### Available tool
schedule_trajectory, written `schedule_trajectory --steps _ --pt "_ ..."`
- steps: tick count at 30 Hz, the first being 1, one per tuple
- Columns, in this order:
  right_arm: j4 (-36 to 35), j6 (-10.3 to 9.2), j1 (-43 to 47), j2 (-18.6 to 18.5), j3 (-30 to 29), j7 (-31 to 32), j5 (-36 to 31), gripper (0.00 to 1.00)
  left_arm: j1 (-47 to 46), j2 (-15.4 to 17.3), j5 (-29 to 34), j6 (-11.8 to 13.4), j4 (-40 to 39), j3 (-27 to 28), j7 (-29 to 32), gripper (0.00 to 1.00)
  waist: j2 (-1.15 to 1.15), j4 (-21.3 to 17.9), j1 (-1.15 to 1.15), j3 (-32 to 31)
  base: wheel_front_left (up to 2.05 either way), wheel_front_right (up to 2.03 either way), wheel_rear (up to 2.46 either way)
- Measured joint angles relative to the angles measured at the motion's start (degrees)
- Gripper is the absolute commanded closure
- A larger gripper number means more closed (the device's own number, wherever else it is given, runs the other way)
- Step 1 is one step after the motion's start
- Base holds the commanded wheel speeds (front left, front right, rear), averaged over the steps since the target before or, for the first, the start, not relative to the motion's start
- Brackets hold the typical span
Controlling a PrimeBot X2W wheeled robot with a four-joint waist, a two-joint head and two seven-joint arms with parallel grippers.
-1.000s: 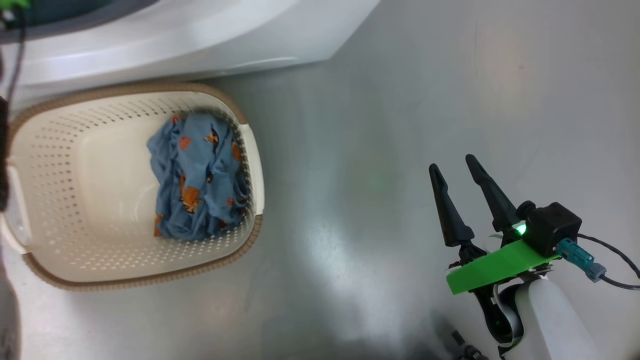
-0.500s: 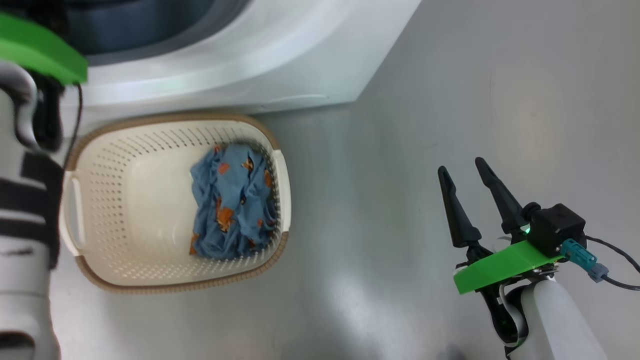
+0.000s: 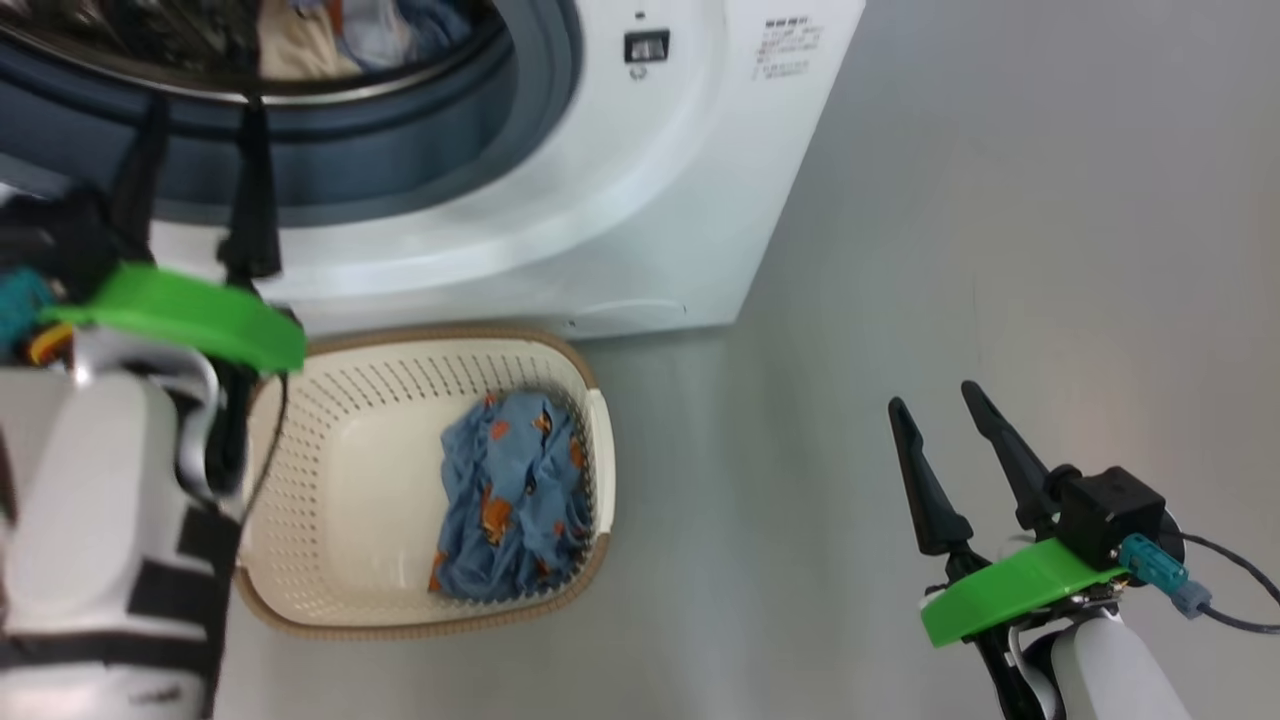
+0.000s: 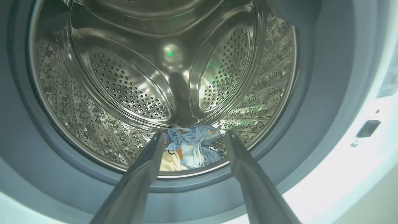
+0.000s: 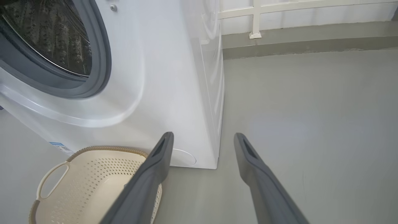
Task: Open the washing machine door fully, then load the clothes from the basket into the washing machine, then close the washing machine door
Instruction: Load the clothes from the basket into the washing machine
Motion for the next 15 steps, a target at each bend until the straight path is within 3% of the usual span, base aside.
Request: schedule_trajectory --steps 8,15 --pt "-0.77 0.00 2.85 0.02 -0.36 0.00 -0.79 0.00 11.79 -0.76 1.83 1.13 -8.94 0.04 0.00 0.00 0.00 0.99 0.00 -6.46 0.00 0.00 0.00" --pt "-2.35 0.00 5.66 0.10 -0.66 0.00 -1.90 0.00 25.64 -0.52 2.02 4.08 -18.76 2.87 0.00 0.00 0.00 0.80 0.00 -12.22 0.00 0.00 0.00"
